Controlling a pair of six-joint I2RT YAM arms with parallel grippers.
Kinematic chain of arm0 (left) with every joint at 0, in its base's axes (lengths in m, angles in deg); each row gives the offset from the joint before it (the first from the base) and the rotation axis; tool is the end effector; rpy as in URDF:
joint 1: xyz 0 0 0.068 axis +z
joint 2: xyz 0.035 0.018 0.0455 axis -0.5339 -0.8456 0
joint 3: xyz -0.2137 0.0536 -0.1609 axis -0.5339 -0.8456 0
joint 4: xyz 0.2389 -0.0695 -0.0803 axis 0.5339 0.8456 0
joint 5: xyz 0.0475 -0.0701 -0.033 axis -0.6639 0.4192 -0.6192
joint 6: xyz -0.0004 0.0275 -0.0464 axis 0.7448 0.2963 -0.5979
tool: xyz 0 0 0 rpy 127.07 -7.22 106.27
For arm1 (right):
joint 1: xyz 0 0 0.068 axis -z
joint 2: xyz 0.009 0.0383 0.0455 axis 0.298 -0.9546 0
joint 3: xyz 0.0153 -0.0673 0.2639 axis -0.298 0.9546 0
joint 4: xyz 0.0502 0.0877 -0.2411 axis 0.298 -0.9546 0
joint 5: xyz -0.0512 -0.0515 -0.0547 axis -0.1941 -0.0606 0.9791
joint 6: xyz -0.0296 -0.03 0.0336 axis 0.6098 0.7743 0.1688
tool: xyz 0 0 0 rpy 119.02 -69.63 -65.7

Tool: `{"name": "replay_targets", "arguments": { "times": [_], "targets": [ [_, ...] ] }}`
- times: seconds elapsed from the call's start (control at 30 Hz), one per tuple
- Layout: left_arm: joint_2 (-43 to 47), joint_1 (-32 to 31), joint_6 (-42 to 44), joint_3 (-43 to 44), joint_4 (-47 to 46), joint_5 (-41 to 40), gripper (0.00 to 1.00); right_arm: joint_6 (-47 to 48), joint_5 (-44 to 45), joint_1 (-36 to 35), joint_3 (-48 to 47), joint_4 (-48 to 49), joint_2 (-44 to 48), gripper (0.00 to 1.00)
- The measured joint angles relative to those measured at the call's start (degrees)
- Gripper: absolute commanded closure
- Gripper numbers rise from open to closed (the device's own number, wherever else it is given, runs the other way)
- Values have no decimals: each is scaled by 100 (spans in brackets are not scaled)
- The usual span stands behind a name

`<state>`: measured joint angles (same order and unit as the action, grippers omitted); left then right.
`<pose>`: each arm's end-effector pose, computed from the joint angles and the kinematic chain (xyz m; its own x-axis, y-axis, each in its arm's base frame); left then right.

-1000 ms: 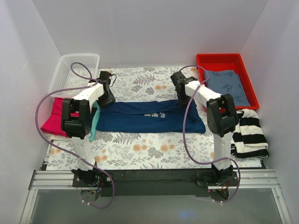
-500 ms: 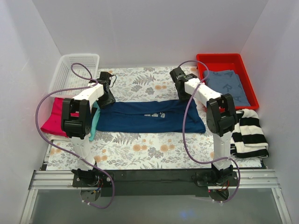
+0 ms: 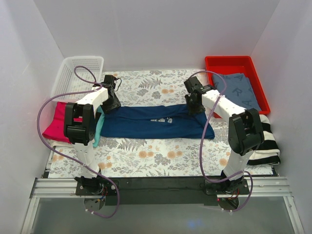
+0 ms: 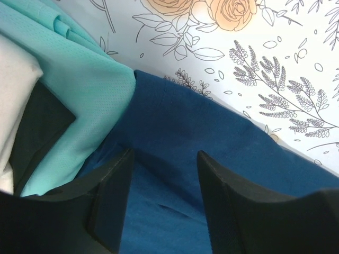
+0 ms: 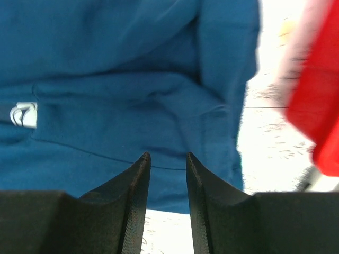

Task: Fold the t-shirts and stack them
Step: Fold the other side of the tshirt into a rectangle

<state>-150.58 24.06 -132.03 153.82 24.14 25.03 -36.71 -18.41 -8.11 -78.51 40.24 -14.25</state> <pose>0.3961 -0.0476 0.1864 -0.3418 -0.8794 -0.3314 -0.8826 0.4215 -0.2082 0.3445 0.1534 0.2355 -0.8565 -0.1835 -0.4824 -0.1307 0.9813 -0.1411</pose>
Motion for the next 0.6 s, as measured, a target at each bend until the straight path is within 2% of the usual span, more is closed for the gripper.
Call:
{"name": "replay_targets", "arguments": {
  "times": [0.03,0.07,0.1,0.6],
  "targets": [
    [0,-2,4,0,-4,9,46,15,-92,0,105,74,0,59],
    [0,-2,4,-2,-13,22,37,28,-186,2,212,164,0,59],
    [0,-2,17,-2,-22,39,36,35,-260,9,310,260,0,59],
    [0,-2,4,-11,-72,94,34,197,-546,365,802,1596,-4,61]
  ]
}}
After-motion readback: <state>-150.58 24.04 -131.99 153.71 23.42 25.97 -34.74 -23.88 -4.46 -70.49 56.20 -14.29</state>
